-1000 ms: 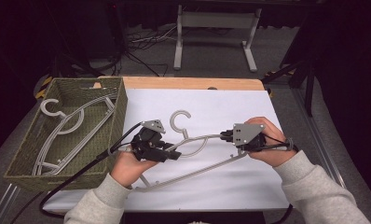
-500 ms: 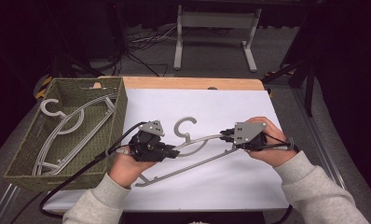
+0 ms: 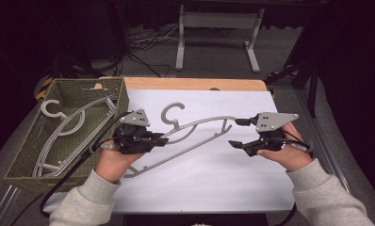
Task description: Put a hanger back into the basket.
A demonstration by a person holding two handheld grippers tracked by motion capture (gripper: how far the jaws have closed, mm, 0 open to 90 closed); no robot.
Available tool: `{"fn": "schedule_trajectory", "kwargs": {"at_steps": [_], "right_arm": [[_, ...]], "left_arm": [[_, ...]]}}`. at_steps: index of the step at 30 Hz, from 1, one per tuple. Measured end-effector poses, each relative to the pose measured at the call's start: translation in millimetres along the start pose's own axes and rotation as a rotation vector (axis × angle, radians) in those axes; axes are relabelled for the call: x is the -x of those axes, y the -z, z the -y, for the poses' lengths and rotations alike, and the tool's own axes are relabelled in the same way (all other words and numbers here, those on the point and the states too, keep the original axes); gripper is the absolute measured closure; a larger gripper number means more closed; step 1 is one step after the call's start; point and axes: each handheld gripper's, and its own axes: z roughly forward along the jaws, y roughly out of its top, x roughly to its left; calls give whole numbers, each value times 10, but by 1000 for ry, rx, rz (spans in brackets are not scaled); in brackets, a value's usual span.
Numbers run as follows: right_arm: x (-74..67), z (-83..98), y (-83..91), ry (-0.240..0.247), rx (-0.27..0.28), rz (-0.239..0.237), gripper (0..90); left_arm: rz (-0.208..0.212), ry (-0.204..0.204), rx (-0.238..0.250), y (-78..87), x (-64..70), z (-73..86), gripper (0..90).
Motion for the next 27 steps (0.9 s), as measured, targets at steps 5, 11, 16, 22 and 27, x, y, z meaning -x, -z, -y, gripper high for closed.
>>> {"fn": "schedule_trajectory", "kwargs": {"at_steps": [5, 11, 16, 22, 27], "right_arm": [[26, 137, 77, -103, 39, 22, 170], [6, 317, 100, -242, 5, 24, 112], [3, 459, 106, -250, 6, 14, 58], [3, 623, 116, -263, 2, -17, 21], [1, 716, 125, -298, 9, -15, 20]], "left_arm": [[-21, 18, 45, 253, -88, -27, 798], [-12, 30, 101, 413, -91, -71, 798], [-51, 12, 99, 511, -45, -168, 798], [-103, 2, 106, 661, -56, -233, 798], [-141, 14, 108, 775, -122, -227, 798]]}}
